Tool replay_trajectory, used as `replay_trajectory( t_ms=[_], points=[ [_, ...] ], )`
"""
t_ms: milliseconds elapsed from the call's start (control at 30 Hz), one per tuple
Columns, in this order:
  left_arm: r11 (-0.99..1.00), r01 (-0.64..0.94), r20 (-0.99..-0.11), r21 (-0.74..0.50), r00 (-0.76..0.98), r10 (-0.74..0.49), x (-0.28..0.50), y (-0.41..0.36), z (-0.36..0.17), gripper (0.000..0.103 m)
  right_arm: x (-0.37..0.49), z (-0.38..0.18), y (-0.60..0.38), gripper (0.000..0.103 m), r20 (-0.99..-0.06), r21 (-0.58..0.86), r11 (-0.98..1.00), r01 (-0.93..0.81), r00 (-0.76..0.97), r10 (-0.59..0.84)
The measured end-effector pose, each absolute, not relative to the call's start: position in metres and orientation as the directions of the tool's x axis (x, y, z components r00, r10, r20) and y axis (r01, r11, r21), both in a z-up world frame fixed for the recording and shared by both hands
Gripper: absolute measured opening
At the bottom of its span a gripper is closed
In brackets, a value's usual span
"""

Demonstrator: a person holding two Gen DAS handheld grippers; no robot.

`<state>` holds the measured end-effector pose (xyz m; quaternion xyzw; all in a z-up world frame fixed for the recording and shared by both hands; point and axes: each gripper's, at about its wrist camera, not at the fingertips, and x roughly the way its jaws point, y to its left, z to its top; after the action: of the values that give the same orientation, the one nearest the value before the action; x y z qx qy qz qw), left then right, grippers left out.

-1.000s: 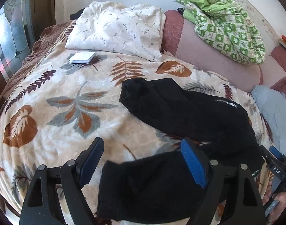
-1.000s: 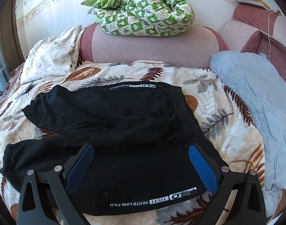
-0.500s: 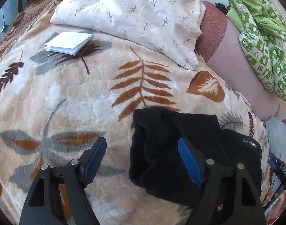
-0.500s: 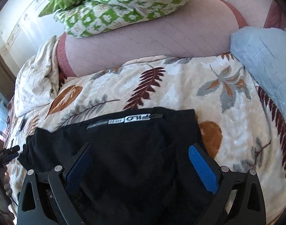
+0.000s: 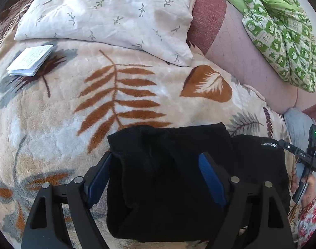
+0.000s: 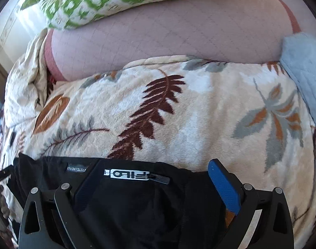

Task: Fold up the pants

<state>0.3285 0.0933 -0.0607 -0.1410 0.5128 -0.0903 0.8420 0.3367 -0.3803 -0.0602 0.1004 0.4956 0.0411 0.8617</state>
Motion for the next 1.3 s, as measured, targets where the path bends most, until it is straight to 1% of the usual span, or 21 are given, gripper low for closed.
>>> replay_trajectory(
  t_ms=[67,100,133,200,233,267,300,333,367,400,433,500,533,600,700,800,967,1067,1200,1300],
  points=[
    [0.943,0.006,-0.836,-0.333,0.461,-0.298,0.328,0.094,-0.061,0.080,0.340,-0.064,-0.364,0.102,-0.859,0.171,0.984,-0.050,0.482,0.174],
    [0.942,0.004,-0.835,-0.334,0.463,-0.298,0.329,0.095,-0.061,0.070,0.340,-0.066,-0.357,0.102,-0.866,0.148,0.986,-0.082,0.470,0.169],
    [0.945,-0.002,-0.838,-0.327,0.462,-0.290,0.329,0.096,-0.062,0.063,0.342,-0.068,-0.350,0.102,-0.874,0.121,0.986,-0.111,0.459,0.159],
    [0.950,-0.014,-0.848,-0.313,0.455,-0.273,0.332,0.098,-0.062,0.036,0.343,-0.074,-0.340,0.099,-0.890,0.081,0.983,-0.167,0.431,0.146],
    [0.949,-0.018,-0.851,-0.316,0.447,-0.275,0.334,0.099,-0.063,0.032,0.344,-0.076,-0.335,0.098,-0.896,0.060,0.981,-0.185,0.422,0.134],
    [0.945,-0.018,-0.853,-0.326,0.438,-0.285,0.337,0.100,-0.064,0.029,0.343,-0.078,-0.332,0.094,-0.899,0.041,0.979,-0.199,0.420,0.123],
    [0.944,-0.015,-0.851,-0.331,0.436,-0.292,0.338,0.100,-0.064,0.022,0.341,-0.078,-0.331,0.087,-0.897,0.044,0.976,-0.212,0.422,0.132],
    [0.944,-0.013,-0.853,-0.331,0.431,-0.293,0.339,0.098,-0.063,0.021,0.341,-0.077,-0.332,0.084,-0.897,0.045,0.977,-0.208,0.423,0.131],
    [0.946,-0.015,-0.856,-0.325,0.431,-0.287,0.339,0.097,-0.063,0.018,0.340,-0.075,-0.334,0.075,-0.896,0.045,0.979,-0.199,0.426,0.127],
    [0.947,-0.013,-0.855,-0.322,0.434,-0.284,0.338,0.095,-0.061,0.016,0.339,-0.073,-0.339,0.060,-0.894,0.064,0.980,-0.189,0.425,0.140],
    [0.948,-0.011,-0.853,-0.317,0.441,-0.280,0.336,0.093,-0.058,0.016,0.338,-0.070,-0.344,0.056,-0.892,0.087,0.980,-0.178,0.424,0.156],
    [0.952,-0.004,-0.843,-0.306,0.466,-0.269,0.331,0.090,-0.050,0.015,0.332,-0.061,-0.351,0.035,-0.881,0.148,0.975,-0.167,0.426,0.207],
    [0.952,0.001,-0.835,-0.306,0.479,-0.269,0.328,0.089,-0.044,0.015,0.328,-0.057,-0.350,0.029,-0.877,0.154,0.974,-0.167,0.431,0.213],
    [0.952,0.010,-0.819,-0.306,0.507,-0.268,0.319,0.087,-0.031,0.015,0.321,-0.048,-0.348,0.026,-0.868,0.149,0.975,-0.165,0.451,0.209],
    [0.963,0.037,-0.795,-0.268,0.555,-0.243,0.305,0.082,-0.008,0.014,0.307,-0.030,-0.342,0.024,-0.849,0.128,0.978,-0.165,0.491,0.194],
    [0.964,0.065,-0.765,-0.259,0.595,-0.246,0.287,0.080,0.015,0.014,0.291,-0.014,-0.339,0.024,-0.830,0.118,0.981,-0.156,0.526,0.184],
    [0.954,0.110,-0.700,-0.279,0.657,-0.280,0.244,0.084,0.050,0.014,0.253,0.011,-0.338,0.024,-0.806,0.103,0.982,-0.159,0.565,0.176],
    [0.953,0.145,-0.664,-0.266,0.690,-0.290,0.212,0.081,0.064,0.014,0.223,0.022,-0.342,0.024,-0.789,0.107,0.982,-0.155,0.588,0.179],
    [0.957,0.210,-0.628,-0.200,0.722,-0.290,0.157,0.074,0.074,0.014,0.182,0.029,-0.349,0.024,-0.775,0.135,0.980,-0.147,0.601,0.197],
    [0.963,0.220,-0.628,-0.153,0.731,-0.267,0.120,0.073,0.066,0.014,0.149,0.026,-0.353,0.024,-0.773,0.149,0.978,-0.143,0.600,0.206]
  ],
)
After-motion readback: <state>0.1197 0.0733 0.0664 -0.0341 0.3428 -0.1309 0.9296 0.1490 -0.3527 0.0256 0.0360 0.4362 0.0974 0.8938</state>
